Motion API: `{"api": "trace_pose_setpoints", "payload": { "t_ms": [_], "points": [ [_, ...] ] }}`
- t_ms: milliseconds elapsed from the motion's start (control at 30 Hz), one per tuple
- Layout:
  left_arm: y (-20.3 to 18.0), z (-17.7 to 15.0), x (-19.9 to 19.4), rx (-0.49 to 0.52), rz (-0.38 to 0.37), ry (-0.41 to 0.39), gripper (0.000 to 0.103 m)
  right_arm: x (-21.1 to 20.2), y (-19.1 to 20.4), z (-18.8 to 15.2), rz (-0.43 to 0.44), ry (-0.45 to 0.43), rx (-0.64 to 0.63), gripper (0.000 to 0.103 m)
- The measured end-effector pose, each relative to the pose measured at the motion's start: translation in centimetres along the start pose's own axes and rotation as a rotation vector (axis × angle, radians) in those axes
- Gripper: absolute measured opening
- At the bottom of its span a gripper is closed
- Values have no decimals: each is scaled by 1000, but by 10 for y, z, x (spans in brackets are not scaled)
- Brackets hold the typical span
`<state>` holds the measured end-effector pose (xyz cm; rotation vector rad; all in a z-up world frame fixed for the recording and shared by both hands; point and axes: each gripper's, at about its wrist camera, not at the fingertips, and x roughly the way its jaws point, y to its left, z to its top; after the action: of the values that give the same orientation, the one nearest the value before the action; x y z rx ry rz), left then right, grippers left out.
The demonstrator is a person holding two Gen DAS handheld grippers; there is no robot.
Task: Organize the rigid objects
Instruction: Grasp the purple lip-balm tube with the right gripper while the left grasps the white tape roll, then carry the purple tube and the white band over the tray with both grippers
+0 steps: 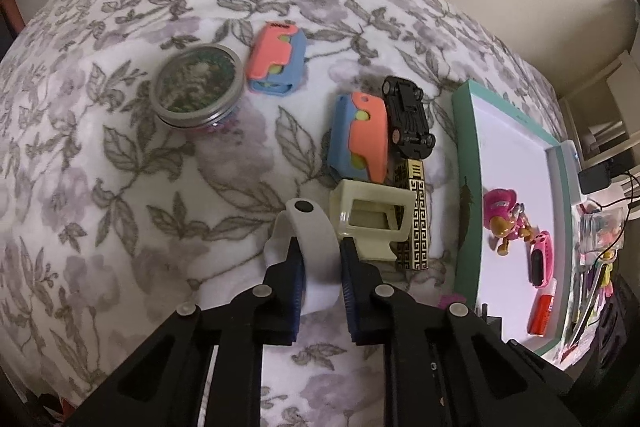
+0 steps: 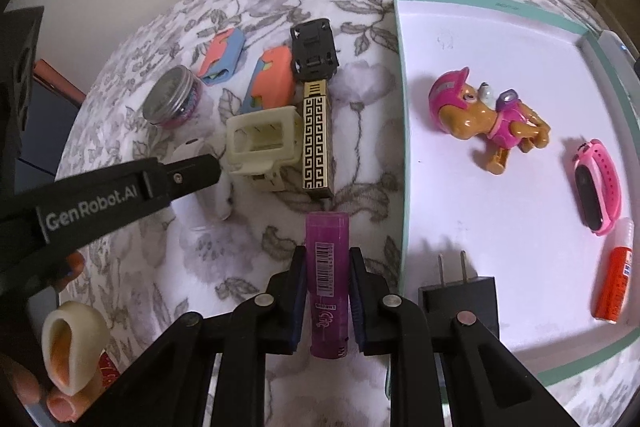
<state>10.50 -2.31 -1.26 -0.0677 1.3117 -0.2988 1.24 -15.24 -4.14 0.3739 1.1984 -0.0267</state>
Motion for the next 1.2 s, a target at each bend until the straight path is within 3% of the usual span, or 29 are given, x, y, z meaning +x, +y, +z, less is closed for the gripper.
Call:
{"api": "trace_pose_setpoints", "payload": {
  "t_ms": [367, 700, 833, 967, 1200],
  "points": [
    [-10, -4, -49, 36, -32, -135, 18, -54, -17, 0, 28, -121, 81, 20],
    [-48, -15, -87, 148, -81, -267, 18, -103, -42, 6, 9, -249, 155, 20],
    [-65, -23, -85, 194, -106, -263, 18, -111, -59, 9, -1, -268, 203, 20],
    [-81, -32, -76, 239, -132, -242, 18, -120, -79, 7, -83, -286, 243, 20],
    [-107, -48, -59, 315, -151, -207, 18, -130, -117, 1, -134, -293, 326, 20]
  ]
}}
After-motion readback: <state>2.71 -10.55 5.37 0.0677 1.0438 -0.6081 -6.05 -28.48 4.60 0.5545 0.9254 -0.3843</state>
